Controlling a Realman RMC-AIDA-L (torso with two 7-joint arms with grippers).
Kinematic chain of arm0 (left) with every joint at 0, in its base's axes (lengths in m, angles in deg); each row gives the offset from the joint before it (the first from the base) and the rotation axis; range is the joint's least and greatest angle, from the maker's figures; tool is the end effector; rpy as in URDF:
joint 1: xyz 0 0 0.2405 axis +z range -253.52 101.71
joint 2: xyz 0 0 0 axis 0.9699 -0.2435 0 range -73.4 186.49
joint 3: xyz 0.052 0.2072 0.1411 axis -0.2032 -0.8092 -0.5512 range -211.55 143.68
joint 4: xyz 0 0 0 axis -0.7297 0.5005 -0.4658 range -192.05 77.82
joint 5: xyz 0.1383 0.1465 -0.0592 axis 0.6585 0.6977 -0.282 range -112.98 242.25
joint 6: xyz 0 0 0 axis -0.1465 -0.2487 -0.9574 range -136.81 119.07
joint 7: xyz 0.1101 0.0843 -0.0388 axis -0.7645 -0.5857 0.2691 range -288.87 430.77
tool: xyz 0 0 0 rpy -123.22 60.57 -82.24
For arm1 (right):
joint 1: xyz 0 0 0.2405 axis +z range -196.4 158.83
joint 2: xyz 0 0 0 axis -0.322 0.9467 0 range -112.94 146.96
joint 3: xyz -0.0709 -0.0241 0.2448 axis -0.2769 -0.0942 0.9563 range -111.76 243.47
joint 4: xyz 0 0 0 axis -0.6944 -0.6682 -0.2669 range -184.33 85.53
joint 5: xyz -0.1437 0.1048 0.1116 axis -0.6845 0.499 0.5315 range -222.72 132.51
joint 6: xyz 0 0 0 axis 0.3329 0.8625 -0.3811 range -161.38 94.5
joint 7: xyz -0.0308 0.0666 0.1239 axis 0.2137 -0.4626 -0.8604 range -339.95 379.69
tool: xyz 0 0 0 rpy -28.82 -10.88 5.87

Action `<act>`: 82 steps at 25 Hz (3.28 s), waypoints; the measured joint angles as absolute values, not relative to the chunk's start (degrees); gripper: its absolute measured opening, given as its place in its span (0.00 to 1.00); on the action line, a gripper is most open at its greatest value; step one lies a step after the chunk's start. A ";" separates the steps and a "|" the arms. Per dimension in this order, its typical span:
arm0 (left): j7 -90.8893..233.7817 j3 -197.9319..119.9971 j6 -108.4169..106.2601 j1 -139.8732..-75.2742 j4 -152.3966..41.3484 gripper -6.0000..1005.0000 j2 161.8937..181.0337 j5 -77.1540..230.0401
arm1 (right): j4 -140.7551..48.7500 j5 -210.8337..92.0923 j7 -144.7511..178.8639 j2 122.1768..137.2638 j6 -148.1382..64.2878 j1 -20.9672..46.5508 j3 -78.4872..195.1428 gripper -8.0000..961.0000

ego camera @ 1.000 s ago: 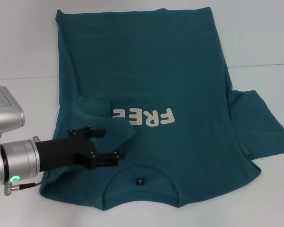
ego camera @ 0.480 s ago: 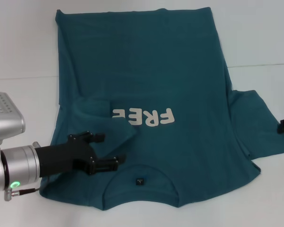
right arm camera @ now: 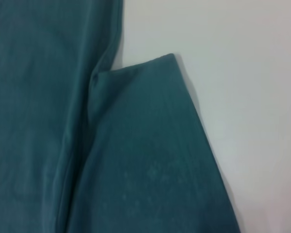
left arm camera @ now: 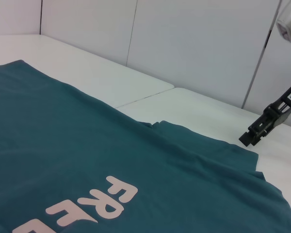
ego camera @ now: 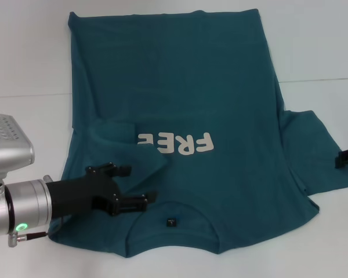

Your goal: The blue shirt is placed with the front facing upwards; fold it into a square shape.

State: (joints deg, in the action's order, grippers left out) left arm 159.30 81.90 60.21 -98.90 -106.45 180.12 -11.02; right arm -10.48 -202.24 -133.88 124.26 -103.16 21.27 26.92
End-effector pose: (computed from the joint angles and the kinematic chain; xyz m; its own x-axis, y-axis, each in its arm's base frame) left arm -0.2416 0.3368 -0.0429 0.8163 0.3710 0.4428 0.5100 -0.8227 -0.2510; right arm 0.3431 0.3964 0.0992 0.1181 -0.9187 -0.3768 -0.8784 0.0803 -0.4712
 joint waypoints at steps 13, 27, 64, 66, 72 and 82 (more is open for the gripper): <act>159.18 81.90 60.12 -99.02 -106.36 0.92 180.21 -11.04 | -13.23 -201.68 -133.42 124.60 -101.06 21.46 27.12 0.93; 158.66 81.90 60.12 -99.20 -105.68 0.92 180.21 -11.07 | -15.37 -193.15 -132.55 123.34 -100.97 19.53 27.55 0.92; 158.67 81.90 60.12 -99.90 -104.93 0.92 180.21 -11.33 | -13.17 -193.19 -130.26 123.64 -101.22 18.28 27.65 0.02; 158.67 81.91 60.12 -99.90 -104.92 0.92 180.21 -11.40 | -10.44 -193.19 -130.53 124.13 -101.71 17.36 27.88 0.02; 158.78 81.90 60.12 -99.97 -104.92 0.92 180.21 -11.48 | -4.36 -192.92 -131.16 124.48 -104.67 15.78 29.51 0.02; 159.07 81.90 60.12 -99.99 -105.19 0.92 180.21 -11.48 | 0.83 -192.64 -131.19 123.98 -105.35 15.47 34.77 0.02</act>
